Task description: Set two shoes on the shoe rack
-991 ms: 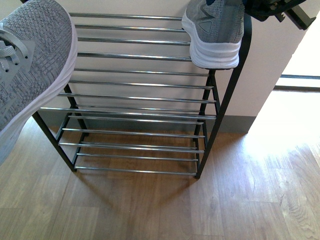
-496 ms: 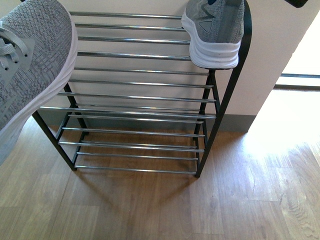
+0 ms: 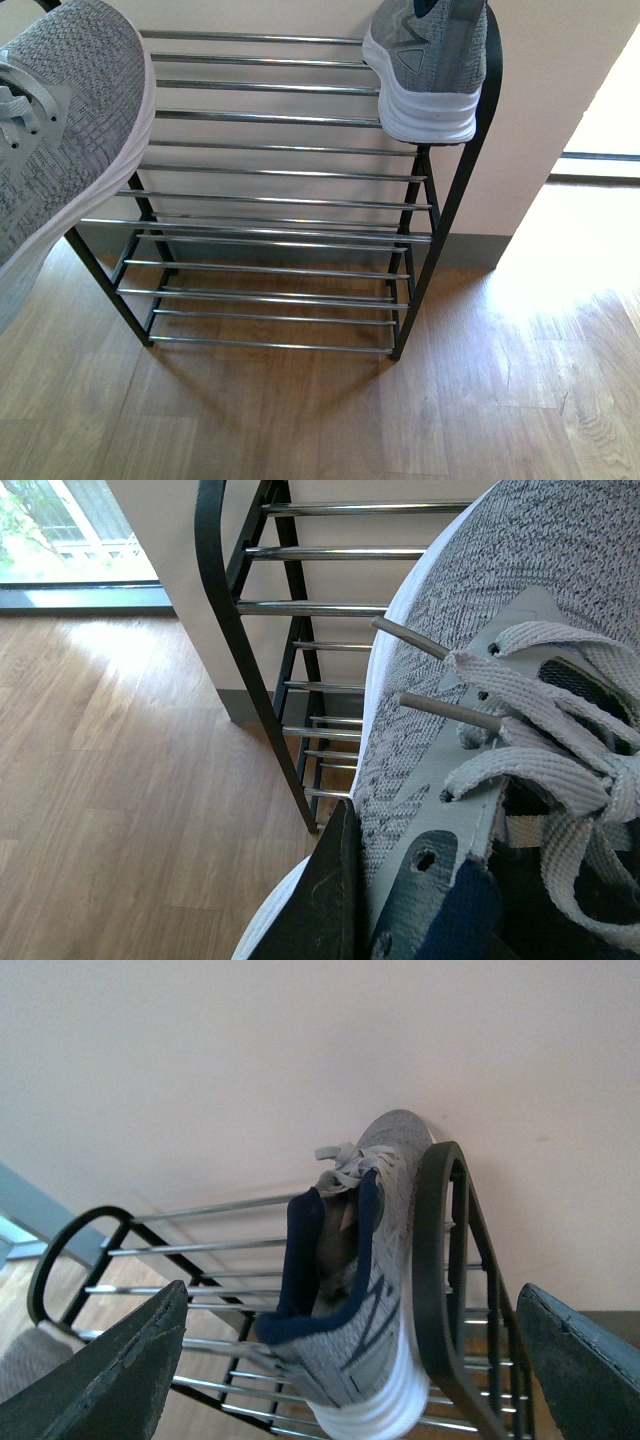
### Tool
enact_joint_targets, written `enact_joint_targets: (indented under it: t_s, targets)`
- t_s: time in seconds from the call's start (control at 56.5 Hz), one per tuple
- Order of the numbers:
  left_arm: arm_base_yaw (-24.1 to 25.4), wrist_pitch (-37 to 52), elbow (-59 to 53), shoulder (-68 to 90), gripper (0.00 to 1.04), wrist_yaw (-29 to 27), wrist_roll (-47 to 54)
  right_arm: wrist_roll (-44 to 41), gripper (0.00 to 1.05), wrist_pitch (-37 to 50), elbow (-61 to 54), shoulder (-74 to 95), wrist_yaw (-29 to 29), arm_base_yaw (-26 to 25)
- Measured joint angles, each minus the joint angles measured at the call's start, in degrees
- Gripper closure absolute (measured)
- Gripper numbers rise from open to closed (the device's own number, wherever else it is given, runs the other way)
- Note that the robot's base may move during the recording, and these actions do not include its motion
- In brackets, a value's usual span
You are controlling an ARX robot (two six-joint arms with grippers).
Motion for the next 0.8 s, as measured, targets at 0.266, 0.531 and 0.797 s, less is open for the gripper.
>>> enact_joint_targets:
  t_s: [0.266, 0.531, 0.797]
  targets:
    - [0.0, 0.0, 0.0, 0.0, 1.03, 0.0, 0.0, -8.8, 0.09, 7.0, -22.4, -18.8, -14.1, -18.2]
    - [0.0, 0.0, 0.0, 0.0, 1.03, 0.0, 0.0, -12.3, 0.09, 22.3, -33.9, -17.6, -15.1, -28.2]
    - [0.0, 0.0, 0.0, 0.0, 1.03, 0.0, 0.0, -12.5, 0.09, 23.1, -34.0, -16.5, -14.9, -28.7]
